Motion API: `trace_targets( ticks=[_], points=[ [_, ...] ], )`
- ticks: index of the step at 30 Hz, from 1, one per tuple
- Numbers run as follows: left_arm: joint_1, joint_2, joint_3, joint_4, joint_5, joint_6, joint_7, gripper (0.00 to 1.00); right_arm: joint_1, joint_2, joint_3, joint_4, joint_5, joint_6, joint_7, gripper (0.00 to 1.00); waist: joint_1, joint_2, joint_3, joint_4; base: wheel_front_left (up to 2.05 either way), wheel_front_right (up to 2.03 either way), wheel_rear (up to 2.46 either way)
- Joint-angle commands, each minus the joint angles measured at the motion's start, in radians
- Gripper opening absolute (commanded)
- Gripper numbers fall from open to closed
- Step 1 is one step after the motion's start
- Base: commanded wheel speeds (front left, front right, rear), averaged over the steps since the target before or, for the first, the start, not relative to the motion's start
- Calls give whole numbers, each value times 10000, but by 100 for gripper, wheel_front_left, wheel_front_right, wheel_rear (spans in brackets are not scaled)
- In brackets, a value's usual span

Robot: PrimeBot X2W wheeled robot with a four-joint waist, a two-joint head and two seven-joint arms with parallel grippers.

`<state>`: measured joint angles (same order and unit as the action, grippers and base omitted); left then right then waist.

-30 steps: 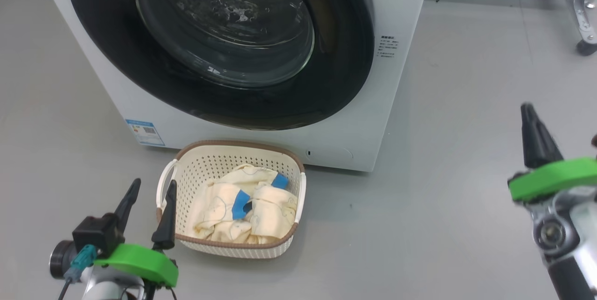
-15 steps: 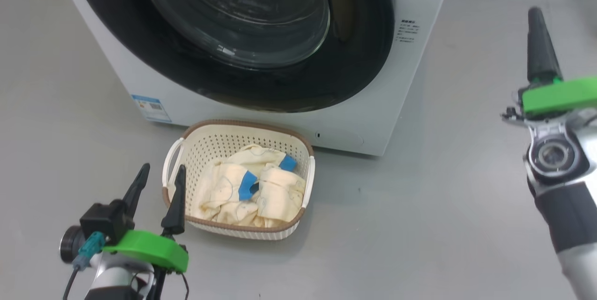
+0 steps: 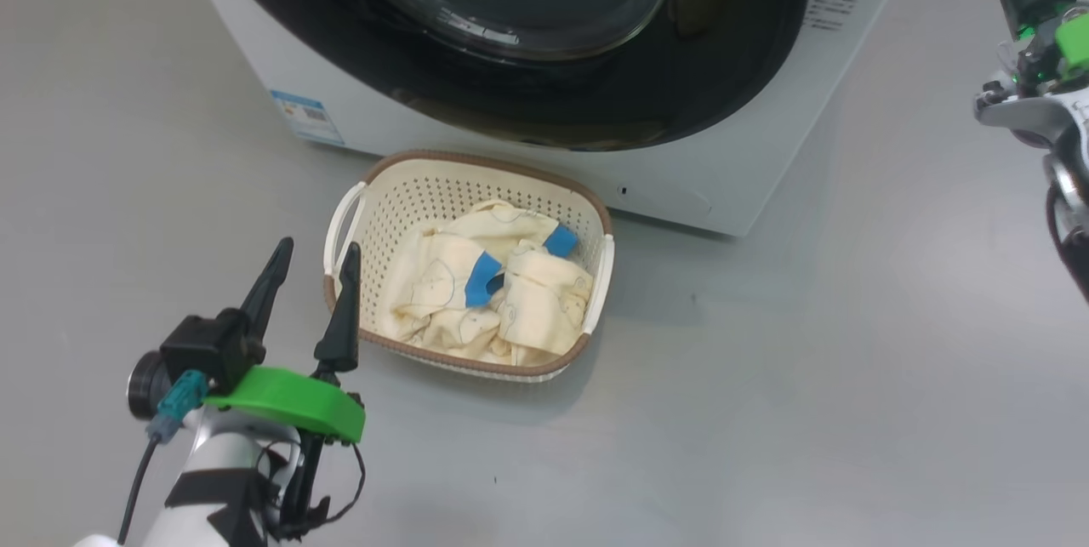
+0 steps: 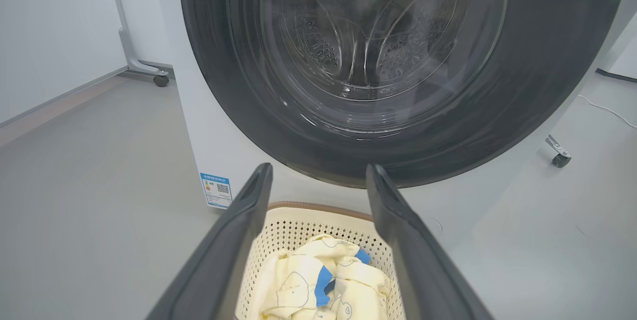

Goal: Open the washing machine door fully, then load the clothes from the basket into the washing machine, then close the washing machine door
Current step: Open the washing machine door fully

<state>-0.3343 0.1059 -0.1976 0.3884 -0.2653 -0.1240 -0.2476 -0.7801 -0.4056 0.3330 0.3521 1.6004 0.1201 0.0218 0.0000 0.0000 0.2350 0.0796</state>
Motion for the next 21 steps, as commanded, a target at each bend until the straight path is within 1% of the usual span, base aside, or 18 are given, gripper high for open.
trace_targets(
  ticks=[1, 5, 11, 21],
  points=[
    [-433, 143, 296, -254, 48, -49, -141, 100, -399, -270, -40, -84, 311, 106, 603, 0, 0, 0, 251, 196, 0, 0, 0],
    [-614, 79, 219, -235, 49, -57, -141, 100, -652, -422, -267, 24, 808, 106, 1990, 0, 0, 0, 507, 367, 0, 0, 0],
    [-804, 22, 166, -229, 52, -63, -141, 100, -1033, -407, -790, 341, 1171, 106, 3564, 0, 0, 0, 827, 530, 0, 0, 0],
    [-1156, -69, -16, -381, 14, -65, -141, 100, -1729, -258, -1244, 680, 864, 106, 4775, 0, 0, 0, 1417, 779, 0, 0, 0]
  ],
)
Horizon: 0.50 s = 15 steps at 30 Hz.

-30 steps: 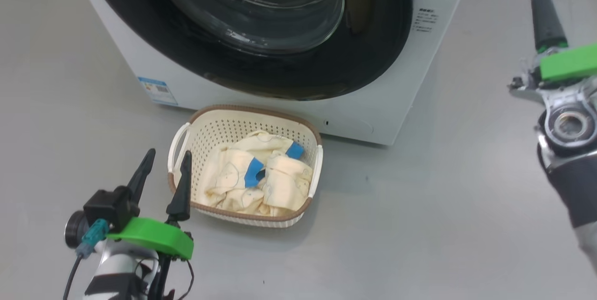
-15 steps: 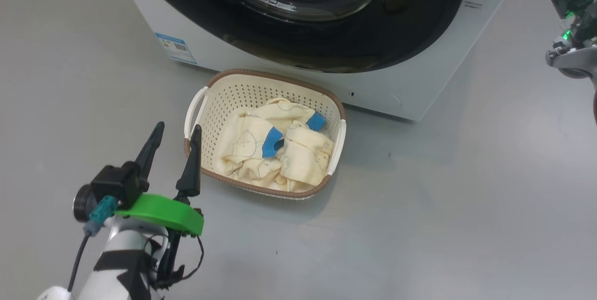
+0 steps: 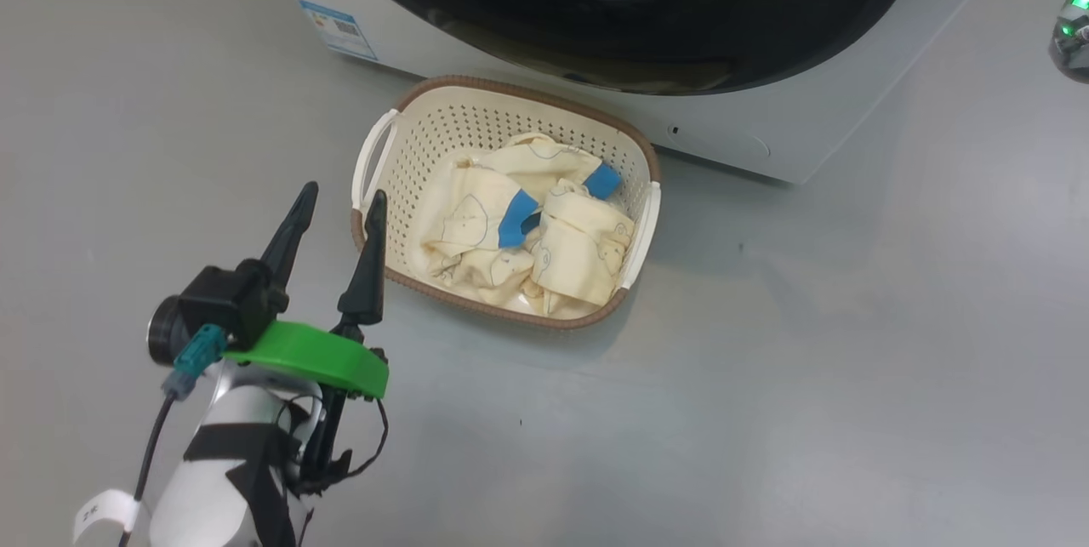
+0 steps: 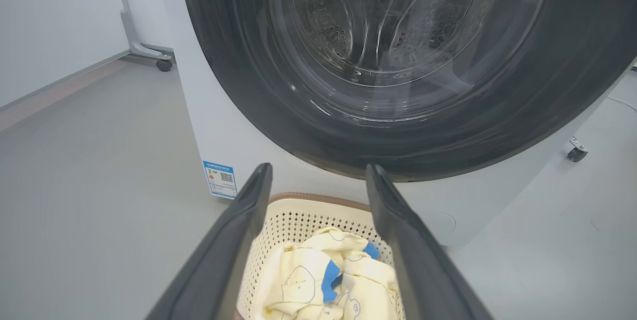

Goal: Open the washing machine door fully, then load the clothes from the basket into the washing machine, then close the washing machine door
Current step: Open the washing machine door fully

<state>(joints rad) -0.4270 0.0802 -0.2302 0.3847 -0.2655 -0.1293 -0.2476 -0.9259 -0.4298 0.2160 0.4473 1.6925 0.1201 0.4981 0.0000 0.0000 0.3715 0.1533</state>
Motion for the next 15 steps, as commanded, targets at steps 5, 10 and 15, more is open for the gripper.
trace_targets(
  ticks=[5, 10, 15],
  points=[
    [-337, 126, 230, -372, -20, -12, -141, 100, -510, 72, -119, -137, -312, 106, 455, 0, 0, 0, 266, 155, 0, 0, 0],
    [-346, 76, 168, -384, -34, -12, -141, 100, -599, 168, -248, -132, -525, 106, 585, 0, 0, 0, 373, 239, 0, 0, 0],
    [-385, 34, 130, -394, -39, -13, -141, 100, -635, 247, -340, -175, -718, 106, 639, 0, 0, 0, 446, 301, 0, 0, 0]
  ],
)
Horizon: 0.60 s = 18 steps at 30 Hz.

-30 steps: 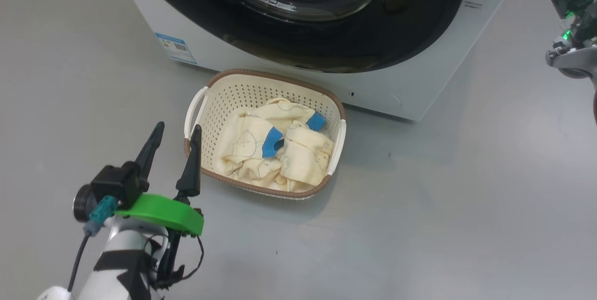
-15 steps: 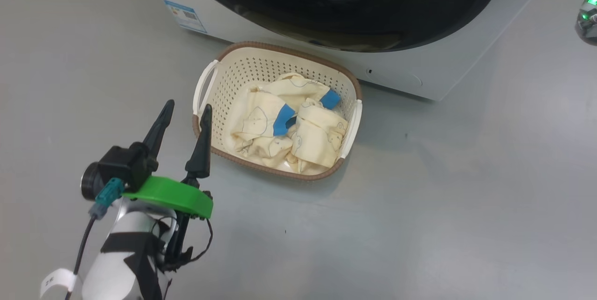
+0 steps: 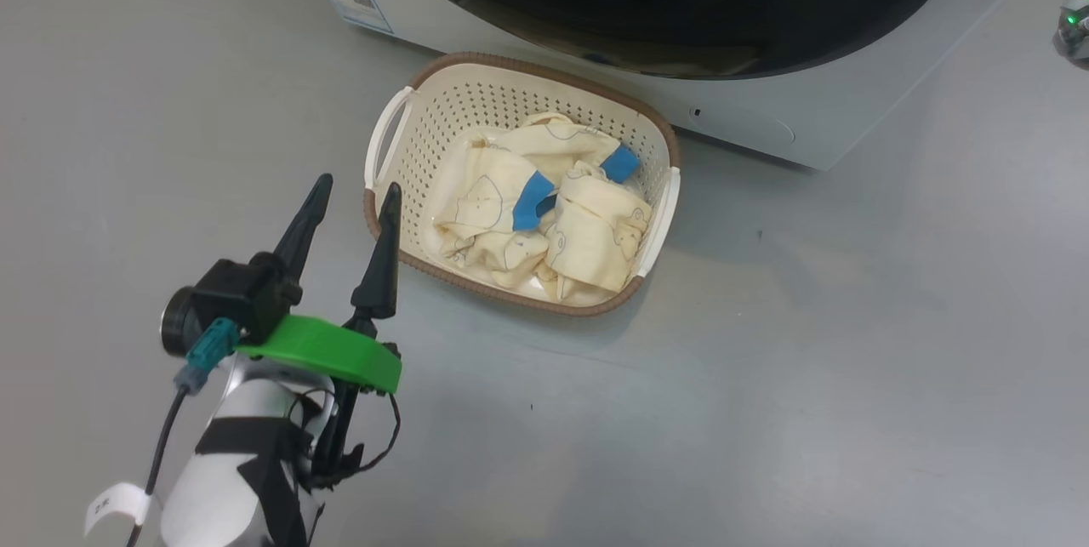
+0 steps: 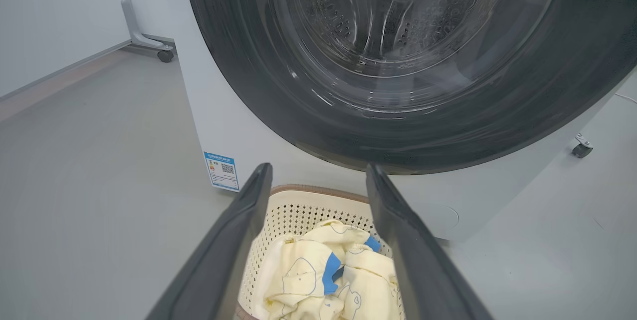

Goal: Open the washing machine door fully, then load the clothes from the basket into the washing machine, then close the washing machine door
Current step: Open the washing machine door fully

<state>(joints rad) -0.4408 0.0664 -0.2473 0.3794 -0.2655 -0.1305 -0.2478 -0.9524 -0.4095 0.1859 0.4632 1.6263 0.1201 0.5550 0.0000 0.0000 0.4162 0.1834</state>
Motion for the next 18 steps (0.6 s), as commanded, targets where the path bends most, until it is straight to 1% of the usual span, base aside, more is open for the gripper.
trace_targets(
  ticks=[1, 18],
  points=[
    [-246, 166, 298, -343, -37, -1, -140, 100, -368, 79, -31, -350, -90, 106, 94, 0, 0, 0, 4, 0, 0, 0, 0],
    [-147, 42, 132, -287, -108, -2, -140, 100, 64, 387, 114, -828, -484, 106, 344, 0, 0, 0, -191, 152, 0, 0, 0]
  ],
)
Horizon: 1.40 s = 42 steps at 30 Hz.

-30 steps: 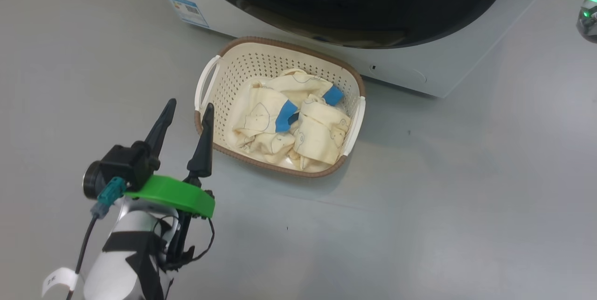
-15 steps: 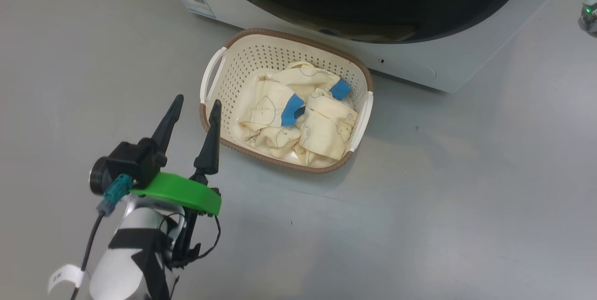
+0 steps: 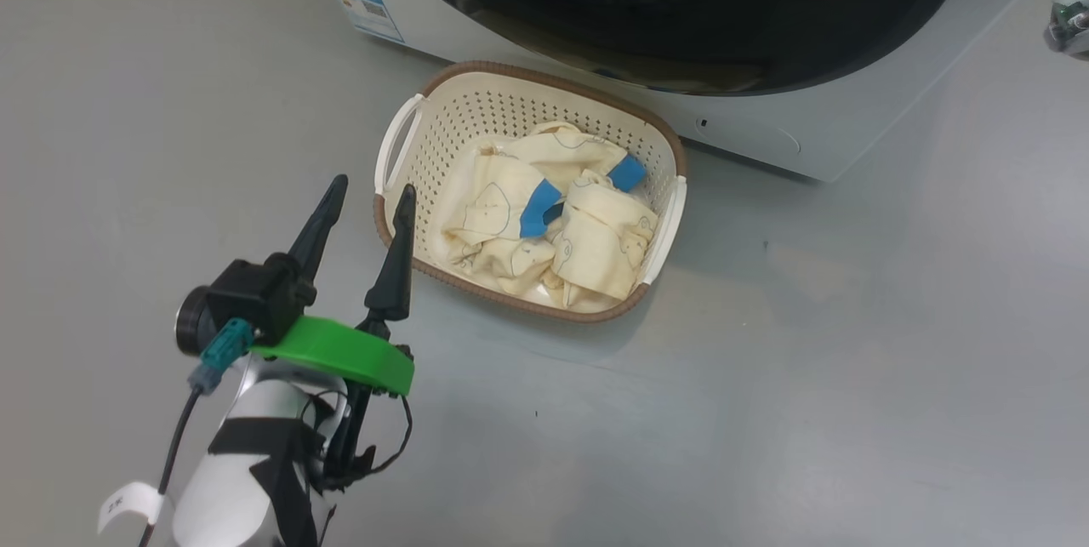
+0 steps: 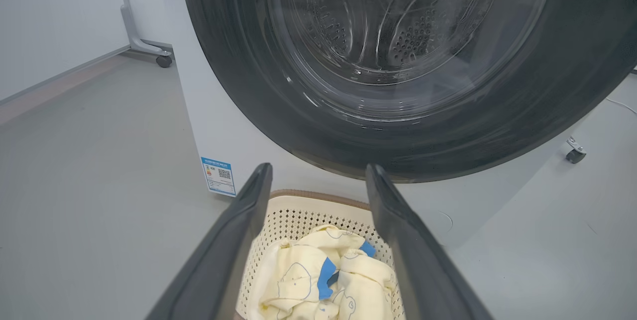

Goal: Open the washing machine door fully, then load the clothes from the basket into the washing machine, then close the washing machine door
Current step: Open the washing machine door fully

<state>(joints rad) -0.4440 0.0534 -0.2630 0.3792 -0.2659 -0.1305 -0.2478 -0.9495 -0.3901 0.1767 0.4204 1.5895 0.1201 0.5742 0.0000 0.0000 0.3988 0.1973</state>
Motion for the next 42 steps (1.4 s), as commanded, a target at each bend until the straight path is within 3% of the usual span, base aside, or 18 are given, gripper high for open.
trace_targets(
  ticks=[1, 42],
  points=[
    [-104, 168, 285, -289, -111, -2, -140, 100, 66, 190, 217, -421, -153, 106, 134, 0, 0, 0, -31, 25, 0, 0, 0],
    [475, 196, 653, -279, -177, -2, -140, 100, 1592, 865, 604, -1322, -32, 106, 768, 0, 0, 0, -872, -221, 0, 0, 0]
  ],
)
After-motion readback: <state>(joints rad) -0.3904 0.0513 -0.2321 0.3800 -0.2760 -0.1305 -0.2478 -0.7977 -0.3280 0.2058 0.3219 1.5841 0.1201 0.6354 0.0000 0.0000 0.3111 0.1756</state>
